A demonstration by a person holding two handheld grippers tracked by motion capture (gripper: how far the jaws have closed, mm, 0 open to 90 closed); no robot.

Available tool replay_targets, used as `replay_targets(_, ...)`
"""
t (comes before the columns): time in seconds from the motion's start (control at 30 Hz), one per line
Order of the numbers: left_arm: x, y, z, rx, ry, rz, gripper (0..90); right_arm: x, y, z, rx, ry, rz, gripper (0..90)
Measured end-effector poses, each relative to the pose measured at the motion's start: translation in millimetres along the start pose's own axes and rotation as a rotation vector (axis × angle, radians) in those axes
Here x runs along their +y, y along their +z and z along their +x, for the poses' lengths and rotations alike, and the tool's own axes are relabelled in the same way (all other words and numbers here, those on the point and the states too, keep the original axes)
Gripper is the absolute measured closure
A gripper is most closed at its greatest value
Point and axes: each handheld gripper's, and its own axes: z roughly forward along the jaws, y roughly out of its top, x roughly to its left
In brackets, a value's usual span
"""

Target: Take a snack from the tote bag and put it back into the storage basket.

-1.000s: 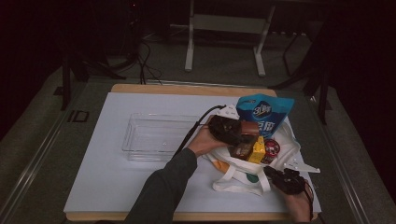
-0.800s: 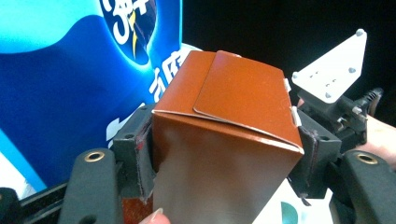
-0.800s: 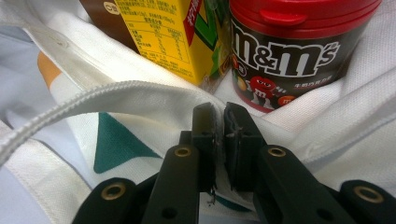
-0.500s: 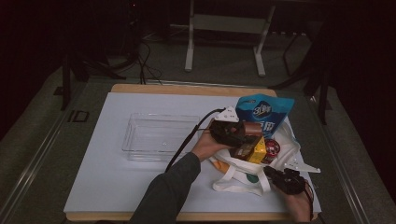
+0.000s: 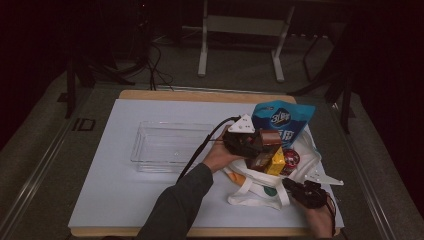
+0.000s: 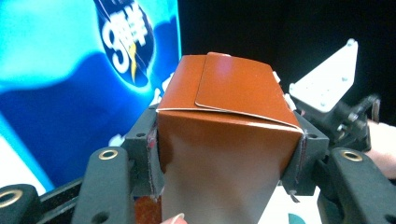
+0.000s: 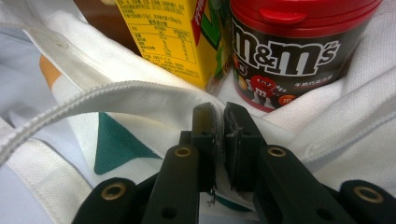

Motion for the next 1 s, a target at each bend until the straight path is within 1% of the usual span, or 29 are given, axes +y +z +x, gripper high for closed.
replay_targets(0.07, 3.4, -4.6, -0.2, 0.008, -0.003, -0.017, 42.6, -0.2, 0.1, -0.1, -0.001, -0.002, -0.001, 83.0)
replay_targets(0.23, 7.9, -12.6, -3.0, 0.021, 0.012, -0.020, 42.8, -0.8, 0.1, 0.0, -0.001, -0.005, -0.006, 83.0)
replay_targets(0.43, 14.2, -23.5, -4.1, 0.048, 0.008, -0.053, 43.0, -0.8, 0.0, 0.0, 0.000, -0.001, -0.005, 83.1)
replay_targets(0.53, 19.2, -29.6, -5.7, 0.056, 0.011, -0.060, 43.0, -0.7, 0.1, -0.1, -0.001, -0.004, -0.006, 83.1)
replay_targets(0.63, 24.0, -34.8, -7.5, 0.045, -0.004, -0.072, 43.0, -0.8, 0.1, 0.0, -0.001, -0.004, -0.006, 83.1)
replay_targets(0.73, 26.7, -38.2, -8.7, 0.024, -0.020, -0.075, 43.0, -0.8, 0.1, 0.2, -0.001, -0.002, -0.006, 83.1)
replay_targets(0.87, 29.1, -40.3, -11.1, 0.014, -0.031, -0.061, 43.0, -0.8, 0.1, 0.1, -0.001, -0.002, -0.006, 83.1)
replay_targets(0.93, 30.4, -41.2, -12.0, 0.009, -0.033, -0.059, 43.0, -0.8, 0.0, 0.1, -0.001, -0.002, -0.006, 83.1)
replay_targets(1.0, 31.4, -43.8, -12.4, -0.002, -0.045, -0.064, 43.0, -0.8, 0.0, 0.1, -0.001, -0.002, -0.007, 83.1)
